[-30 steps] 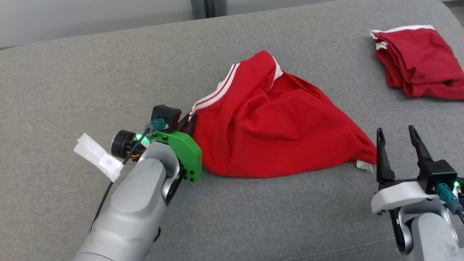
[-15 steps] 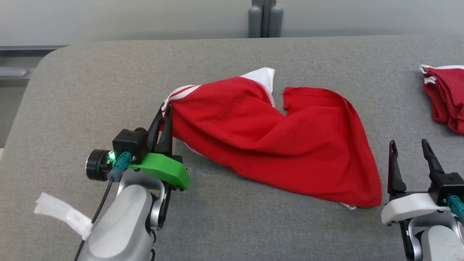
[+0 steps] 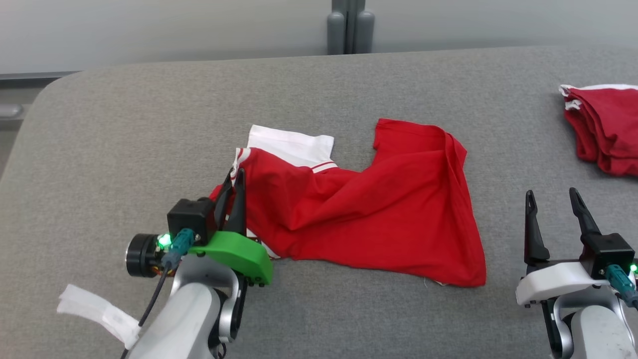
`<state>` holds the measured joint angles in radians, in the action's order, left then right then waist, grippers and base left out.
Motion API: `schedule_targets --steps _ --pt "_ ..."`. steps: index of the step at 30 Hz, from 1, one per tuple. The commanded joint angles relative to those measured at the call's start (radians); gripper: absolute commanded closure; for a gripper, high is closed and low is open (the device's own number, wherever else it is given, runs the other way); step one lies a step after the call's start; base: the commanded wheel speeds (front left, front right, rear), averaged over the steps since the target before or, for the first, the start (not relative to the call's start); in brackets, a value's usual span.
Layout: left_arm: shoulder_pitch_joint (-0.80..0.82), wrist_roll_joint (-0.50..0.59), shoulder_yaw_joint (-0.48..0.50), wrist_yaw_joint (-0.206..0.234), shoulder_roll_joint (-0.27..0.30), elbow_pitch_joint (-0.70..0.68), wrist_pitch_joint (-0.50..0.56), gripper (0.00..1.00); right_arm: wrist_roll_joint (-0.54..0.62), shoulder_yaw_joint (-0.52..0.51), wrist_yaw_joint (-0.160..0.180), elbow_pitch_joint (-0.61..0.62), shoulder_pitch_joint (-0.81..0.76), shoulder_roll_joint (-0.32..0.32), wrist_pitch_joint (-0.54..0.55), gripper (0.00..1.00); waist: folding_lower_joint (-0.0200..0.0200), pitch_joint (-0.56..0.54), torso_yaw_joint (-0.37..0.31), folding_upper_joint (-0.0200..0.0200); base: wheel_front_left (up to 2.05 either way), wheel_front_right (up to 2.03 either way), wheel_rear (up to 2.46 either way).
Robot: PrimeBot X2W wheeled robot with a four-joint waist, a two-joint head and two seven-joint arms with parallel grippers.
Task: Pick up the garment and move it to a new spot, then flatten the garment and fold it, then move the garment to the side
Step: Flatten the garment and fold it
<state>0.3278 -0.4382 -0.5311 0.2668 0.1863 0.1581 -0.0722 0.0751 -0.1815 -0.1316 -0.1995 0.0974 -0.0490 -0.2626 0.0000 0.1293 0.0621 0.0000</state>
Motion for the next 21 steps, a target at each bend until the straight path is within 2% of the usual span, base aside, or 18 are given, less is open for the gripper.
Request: schedule_targets --steps 1,7,8,13,20,21 --pt "0.047 -0.004 0.01 -0.011 -0.002 0.043 -0.012 1.0 0.003 0.005 0.002 -0.001 0.02 -0.003 -0.003 0.0 0.0 0.048 -0.061 0.0 0.0 0.0 0.0" --pt "0.202 -0.022 0.058 -0.027 -0.035 0.278 -0.067 1.0 0.009 0.02 0.002 0.01 0.052 -0.002 -0.003 0.0 0.0 0.124 -0.125 0.0 0.0 0.0 0.0" --pt "0.262 -0.034 0.077 -0.033 -0.044 0.361 -0.089 1.0 0.005 0.029 0.002 0.015 0.063 -0.002 -0.003 0.0 0.0 0.15 -0.141 0.0 0.0 0.0 0.0" --pt "0.384 -0.049 0.121 -0.043 -0.056 0.562 -0.145 1.0 -0.007 0.055 0.002 0.018 0.092 -0.002 -0.003 0.0 0.0 0.199 -0.174 0.0 0.0 0.0 0.0" --pt "0.454 -0.062 0.165 -0.07 -0.067 0.714 -0.189 1.0 -0.025 0.071 0.002 0.01 0.098 -0.003 -0.003 0.0 0.0 0.208 -0.177 0.0 0.0 0.0 0.0" --pt "0.457 -0.062 0.172 -0.077 -0.064 0.721 -0.193 0.97 -0.025 0.068 0.002 0.008 0.095 -0.002 -0.003 0.0 0.0 0.204 -0.171 0.0 0.0 0.0 0.0"
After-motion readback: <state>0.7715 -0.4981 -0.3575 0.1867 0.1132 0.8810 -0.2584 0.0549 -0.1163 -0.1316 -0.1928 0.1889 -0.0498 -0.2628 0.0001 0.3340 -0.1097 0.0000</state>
